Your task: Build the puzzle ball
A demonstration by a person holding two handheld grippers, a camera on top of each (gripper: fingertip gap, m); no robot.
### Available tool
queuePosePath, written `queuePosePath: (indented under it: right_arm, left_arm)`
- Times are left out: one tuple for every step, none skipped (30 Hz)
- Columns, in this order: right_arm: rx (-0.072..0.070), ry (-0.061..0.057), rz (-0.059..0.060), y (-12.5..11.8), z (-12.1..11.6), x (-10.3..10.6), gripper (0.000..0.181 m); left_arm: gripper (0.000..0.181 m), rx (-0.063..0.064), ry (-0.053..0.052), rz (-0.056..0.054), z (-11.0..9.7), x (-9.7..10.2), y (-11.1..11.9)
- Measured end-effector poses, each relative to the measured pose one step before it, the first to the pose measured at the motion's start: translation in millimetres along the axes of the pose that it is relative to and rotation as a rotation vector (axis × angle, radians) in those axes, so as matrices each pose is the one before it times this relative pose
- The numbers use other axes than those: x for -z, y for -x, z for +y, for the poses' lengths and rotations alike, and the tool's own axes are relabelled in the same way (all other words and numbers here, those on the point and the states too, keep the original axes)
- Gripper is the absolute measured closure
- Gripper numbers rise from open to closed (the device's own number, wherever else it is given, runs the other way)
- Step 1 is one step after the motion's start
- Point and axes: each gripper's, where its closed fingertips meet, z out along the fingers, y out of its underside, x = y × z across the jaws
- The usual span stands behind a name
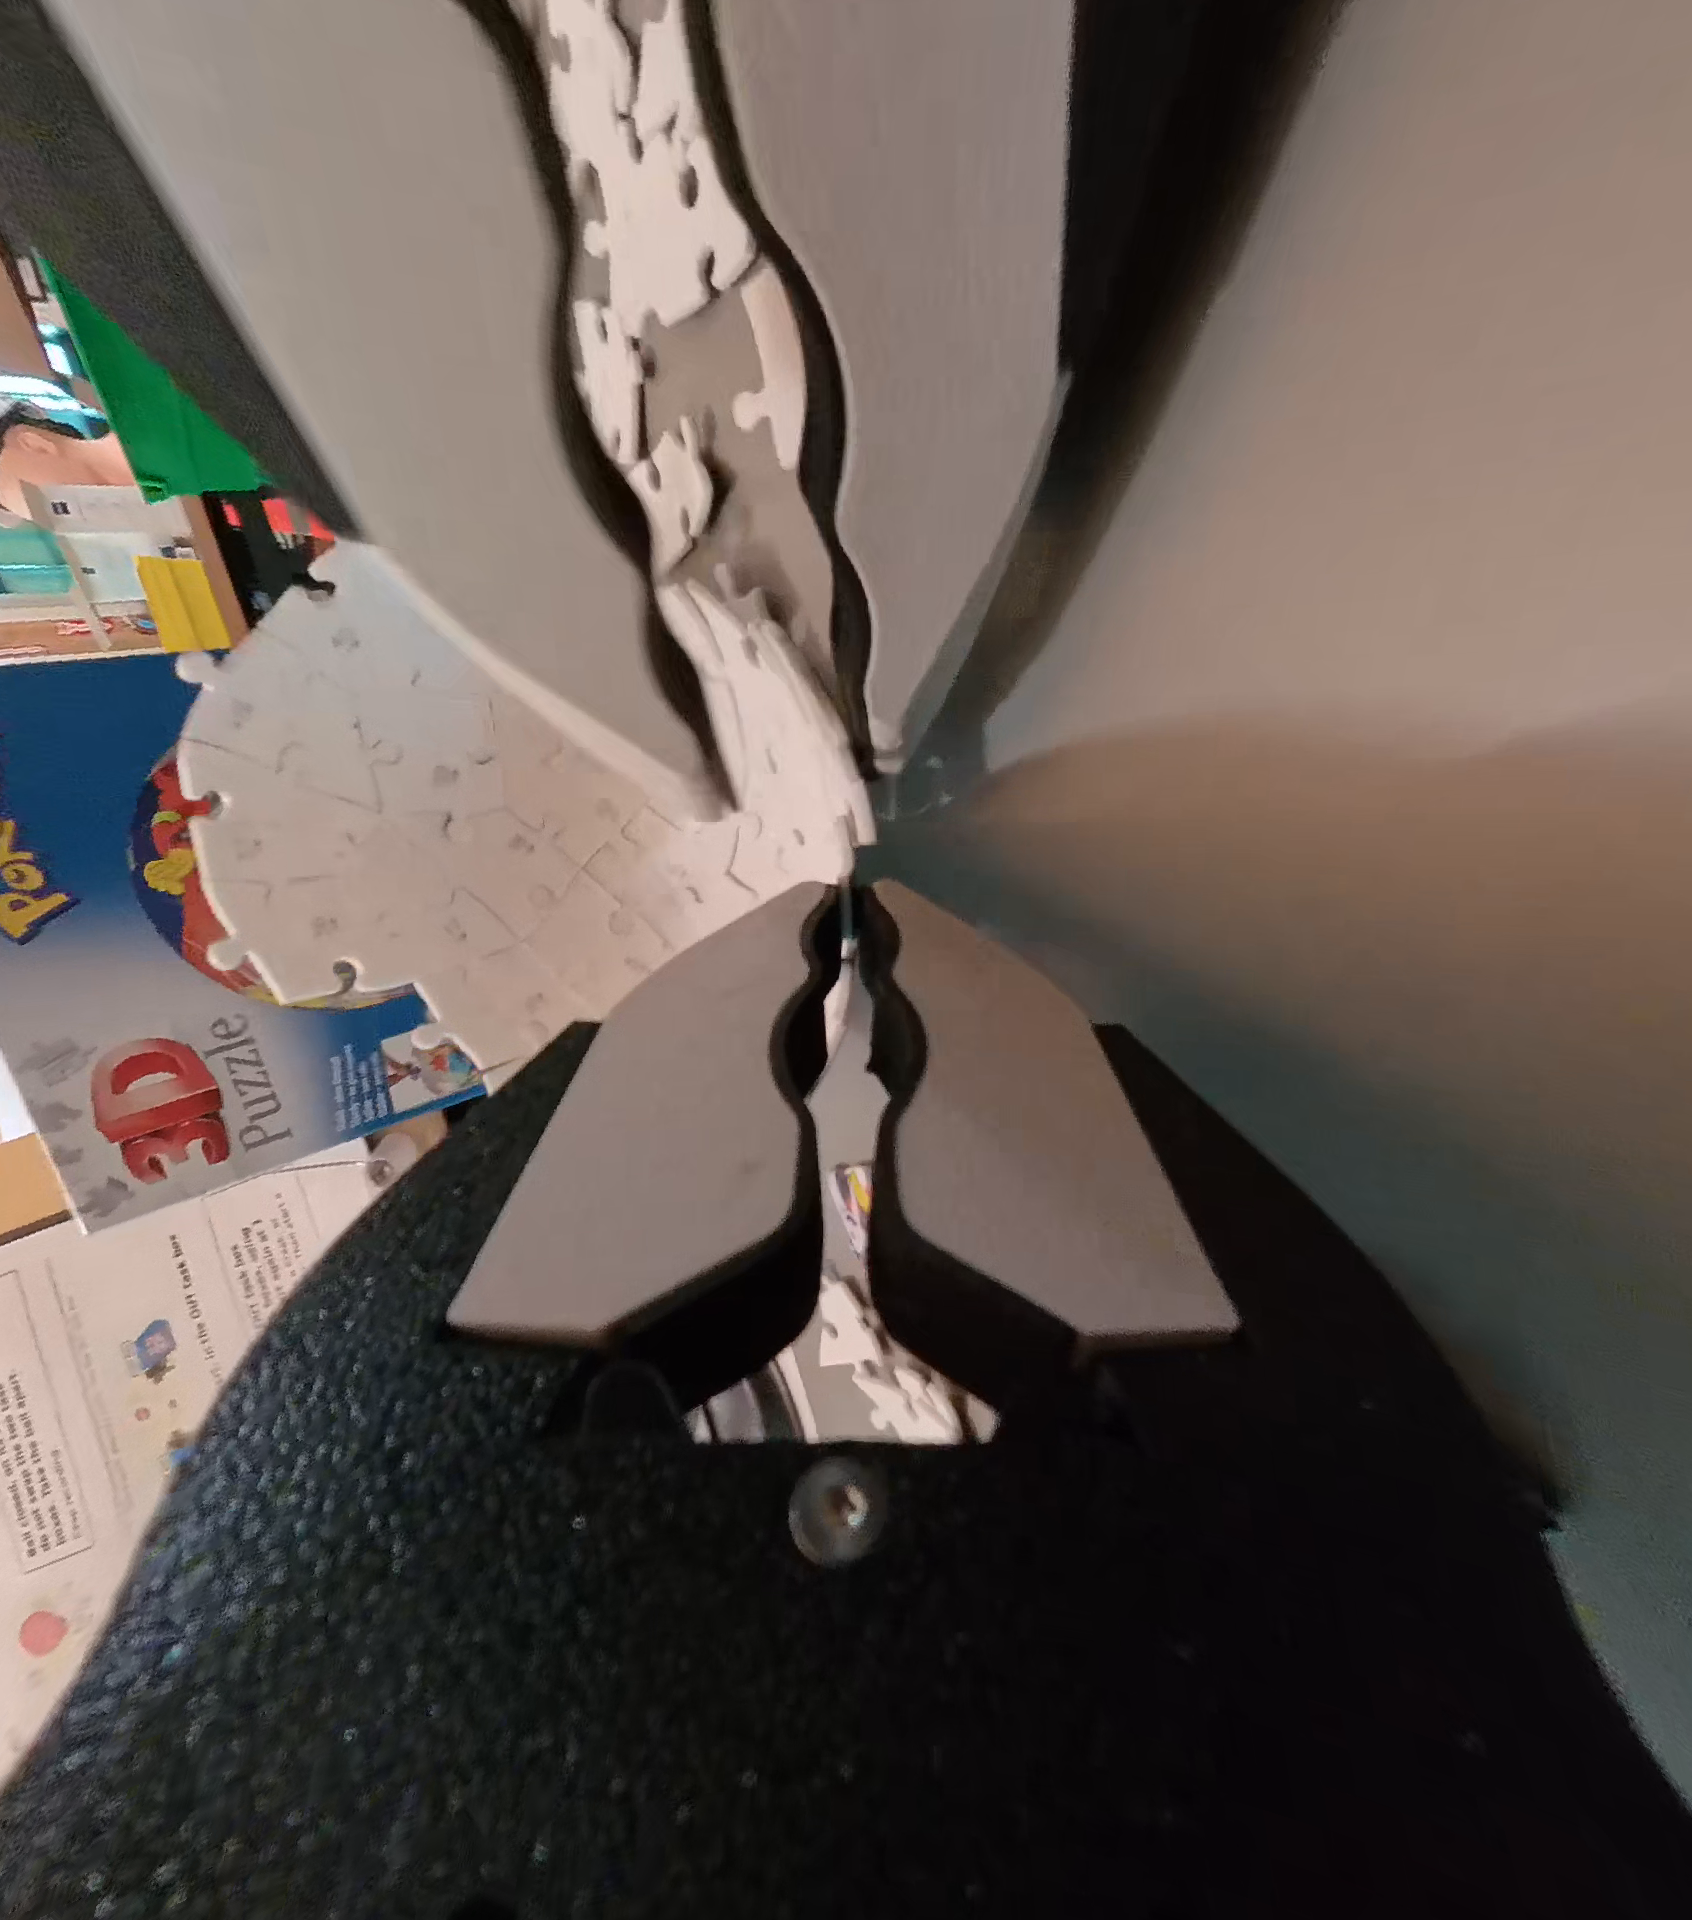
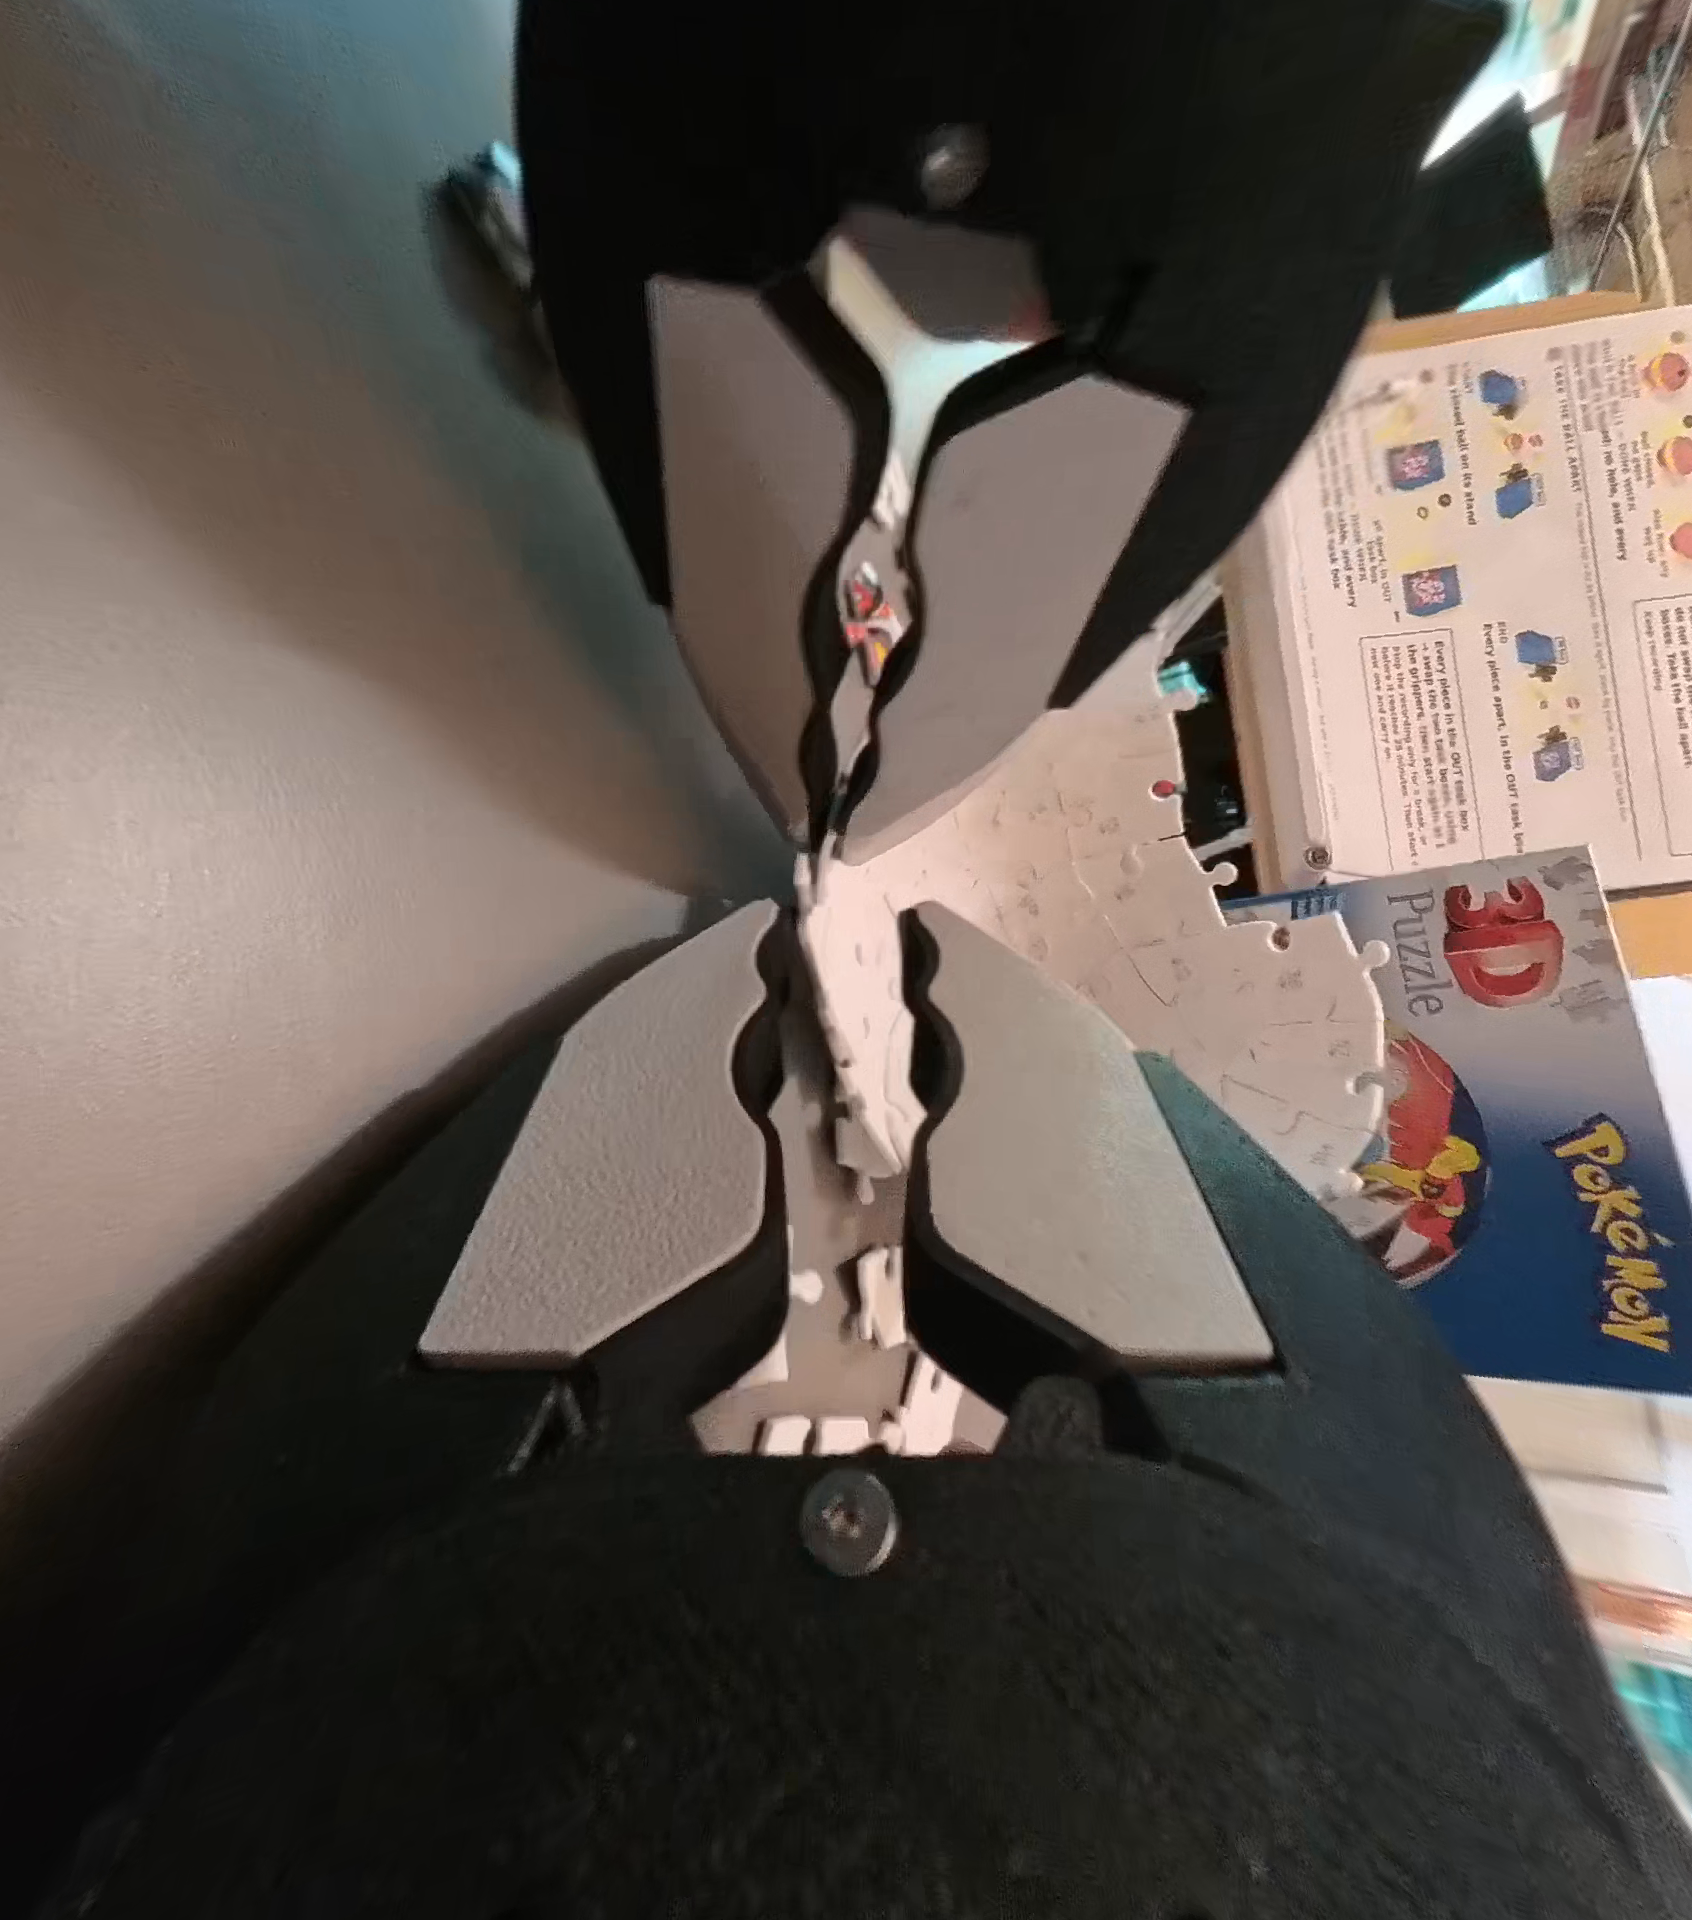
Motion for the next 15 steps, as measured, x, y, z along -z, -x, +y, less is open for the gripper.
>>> queuePosePath:
  right_arm:
    - [-0.0318,-0.0298,-0.0091,-0.63,-3.80,3.21,0.155]
    - [-0.0412,-0.0365,-0.0170,-0.68,-5.03,4.35,0.149]
    - [-0.0548,-0.0408,-0.0045,-4.25,-5.44,5.86,0.146]
    - [-0.0583,-0.0520,0.0156,-9.30,-7.11,7.69,0.146]
    - [-0.0629,-0.0500,0.0407,-15.02,-7.18,8.38,0.147]
    - [-0.0639,-0.0315,0.0675,-19.95,-4.94,7.55,0.150]
    - [-0.0544,-0.0097,0.0856,-22.56,-1.98,5.38,0.151]
    - [-0.0514,0.0087,0.0887,-21.64,1.15,1.81,0.151]
    - [-0.0638,0.0357,0.0732,-17.51,5.87,-2.52,0.149]
    - [-0.0644,0.0470,0.0329,-9.24,7.86,-6.07,0.145]
    - [-0.0495,0.0476,0.0103,-3.50,7.63,-7.58,0.142]
    - [-0.0365,0.0473,0.0323,-4.81,6.98,-7.74,0.141]
    - [-0.0240,0.0228,0.0179,-1.29,2.83,-7.36,0.138]
    - [-0.0181,0.0129,-0.0080,2.98,1.23,-6.71,0.139]
    - [-0.0106,0.0331,-0.0196,4.52,4.01,-6.63,0.138]
  left_arm:
    - [0.179,-0.0144,0.0039,-0.0110,0.58,-0.17,-0.30]
    - [0.179,-0.0063,0.0020,-0.0089,0.25,-0.06,-0.22]
    - [0.179,0.0004,0.0012,-0.0038,0.45,0.17,-0.31]
    - [0.179,0.0011,0.0012,-0.0040,0.58,0.26,-0.16]
    - [0.179,-0.0006,0.0019,-0.0091,0.81,0.34,0.74]
    - [0.178,-0.0020,0.0036,-0.0100,1.12,0.40,0.77]
    - [0.178,-0.0039,0.0047,-0.0061,1.18,0.27,0.18]
    - [0.178,-0.0054,0.0035,-0.0056,0.97,0.15,0.00]
    - [0.178,-0.0051,0.0011,-0.0098,0.42,0.05,0.24]
    - [0.178,-0.0044,0.0000,-0.0100,0.08,0.04,0.05]
    - [0.179,-0.0046,0.0015,-0.0015,0.21,-0.13,-0.97]
    - [0.179,-0.0055,0.0038,0.0040,0.24,-0.25,-1.80]
    - [0.179,-0.0069,0.0046,0.0014,0.41,-0.27,-1.55]
    - [0.179,-0.0059,0.0045,-0.0015,0.41,-0.35,-0.96]
    - [0.179,-0.0018,0.0036,-0.0019,0.43,-0.13,-0.68]
